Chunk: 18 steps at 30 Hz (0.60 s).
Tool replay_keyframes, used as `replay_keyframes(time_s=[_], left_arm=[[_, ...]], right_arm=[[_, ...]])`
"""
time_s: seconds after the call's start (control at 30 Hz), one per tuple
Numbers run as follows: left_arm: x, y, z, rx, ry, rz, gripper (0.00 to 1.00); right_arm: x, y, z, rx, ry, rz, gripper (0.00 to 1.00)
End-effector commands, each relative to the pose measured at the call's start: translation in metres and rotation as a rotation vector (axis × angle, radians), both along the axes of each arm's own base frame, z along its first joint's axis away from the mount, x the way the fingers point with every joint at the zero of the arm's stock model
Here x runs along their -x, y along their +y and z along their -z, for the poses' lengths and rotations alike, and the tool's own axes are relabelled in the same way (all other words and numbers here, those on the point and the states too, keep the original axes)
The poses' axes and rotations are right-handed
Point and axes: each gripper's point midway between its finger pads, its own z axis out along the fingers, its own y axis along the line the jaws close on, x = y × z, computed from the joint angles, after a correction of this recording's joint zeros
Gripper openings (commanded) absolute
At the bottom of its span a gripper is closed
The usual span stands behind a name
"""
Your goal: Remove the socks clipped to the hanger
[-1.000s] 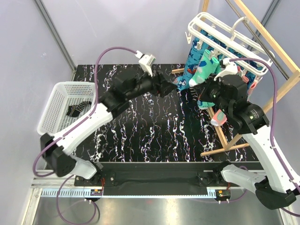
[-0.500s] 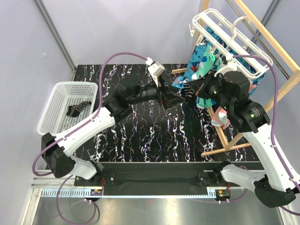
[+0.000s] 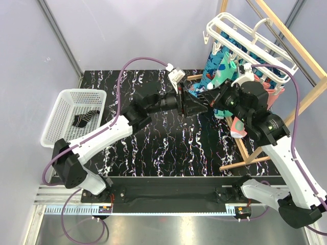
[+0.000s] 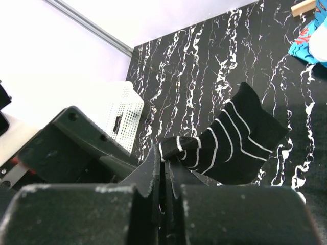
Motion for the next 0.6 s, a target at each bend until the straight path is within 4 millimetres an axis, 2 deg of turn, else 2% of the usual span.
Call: replay_keyframes(time_s=[0.0, 0.07, 0.1, 0.3, 0.33, 0.37, 0.43, 0.47, 0.5, 0.57], left_arm=[[0.001, -0.004, -0.030, 0.065, -0.047, 0.013, 0.30], [-0.005, -0.007, -0.020, 0.034, -0.017, -0.004, 0.07], [-0.006, -0.006, -0.013, 0.015, 0.002, -0.008, 0.00], [0.002, 0.007, -0.010, 0.026, 0.017, -0.025, 0.00], [0.000, 0.010, -0.010, 0.014, 0.015, -0.043, 0.00], [-0.005, 0.014, -0.011, 0.001, 0.014, -0.074, 0.00], [-0.014, 0.029, -0.003, -0.063, 0.032, -0.131, 0.00], [-0.023, 0.037, 0.000, -0.084, 0.034, -0.178, 0.00], [-0.024, 0.048, 0.005, -0.116, 0.058, -0.206, 0.00], [-0.047, 0.075, 0.022, -0.158, 0.096, -0.307, 0.00]], right_arm=[[0.005, -0.002, -0.018, -0.063, -0.062, 0.001, 0.03], [0.007, -0.004, -0.020, -0.067, -0.072, 0.003, 0.04], [0.007, -0.004, -0.019, -0.064, -0.073, 0.004, 0.05], [0.009, -0.009, -0.020, -0.046, -0.088, 0.014, 0.12], [0.010, -0.009, -0.020, -0.043, -0.090, 0.011, 0.18], [0.011, -0.010, -0.020, -0.039, -0.090, 0.012, 0.33], [0.012, -0.012, -0.022, -0.031, -0.099, 0.015, 0.46], [0.014, -0.014, -0.024, -0.022, -0.106, 0.016, 0.57], [0.015, -0.016, -0.026, -0.019, -0.111, 0.020, 0.63], [0.019, -0.019, -0.028, -0.010, -0.121, 0.021, 0.76]])
